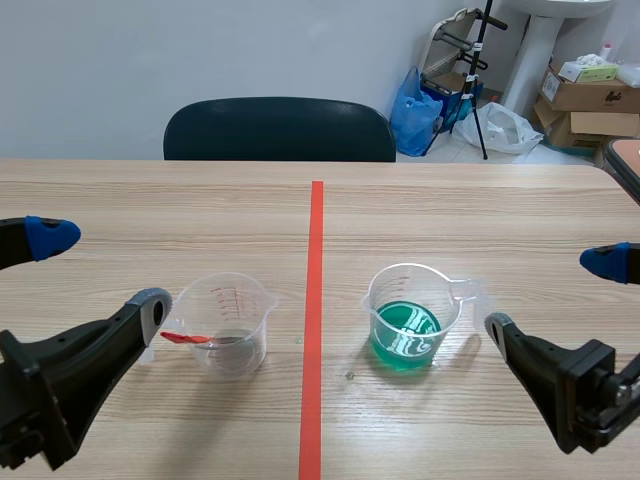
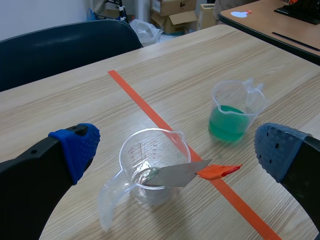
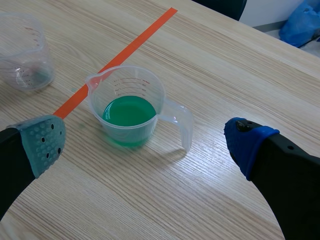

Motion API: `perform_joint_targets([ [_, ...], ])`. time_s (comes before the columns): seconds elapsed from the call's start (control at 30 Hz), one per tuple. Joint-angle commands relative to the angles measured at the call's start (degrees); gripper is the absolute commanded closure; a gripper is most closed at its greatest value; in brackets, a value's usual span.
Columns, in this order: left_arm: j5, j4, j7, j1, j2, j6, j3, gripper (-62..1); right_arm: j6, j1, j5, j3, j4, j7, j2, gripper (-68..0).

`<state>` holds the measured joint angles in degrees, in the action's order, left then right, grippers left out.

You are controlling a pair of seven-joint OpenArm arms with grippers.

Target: Do the redox reaction experiment

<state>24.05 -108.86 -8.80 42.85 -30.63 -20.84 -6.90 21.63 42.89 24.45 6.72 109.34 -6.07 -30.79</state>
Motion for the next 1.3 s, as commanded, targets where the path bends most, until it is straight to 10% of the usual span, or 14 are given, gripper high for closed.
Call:
perform_joint_targets([
  [0.0, 0.2, -1.2, -0.8, 0.0, 0.0, 0.1, -0.2, -62.3, -0.2, 0.0, 0.2, 0.3, 0.9, -0.7, -0.1, -67.9],
  [0.6, 0.2, -1.2, -0.8, 0.0, -0.1, 0.5, -0.2, -62.3, -0.2, 0.0, 0.2, 0.3, 0.9, -0.7, -0.2, -67.9],
  [0.87, -1.2, -1.2, -4.7, 4.1, -5.6, 7.3, -1.1, -62.3, -0.2, -0.1, 0.2, 0.3, 0.9, -1.4, -0.2, -67.9],
  [1.27, -2.7, -0.9, -13.7, 21.8, -8.6, 9.5, -17.1, -62.3, 3.7, -6.7, -3.0, -1.6, 0.9, -1.3, -0.3, -67.9],
])
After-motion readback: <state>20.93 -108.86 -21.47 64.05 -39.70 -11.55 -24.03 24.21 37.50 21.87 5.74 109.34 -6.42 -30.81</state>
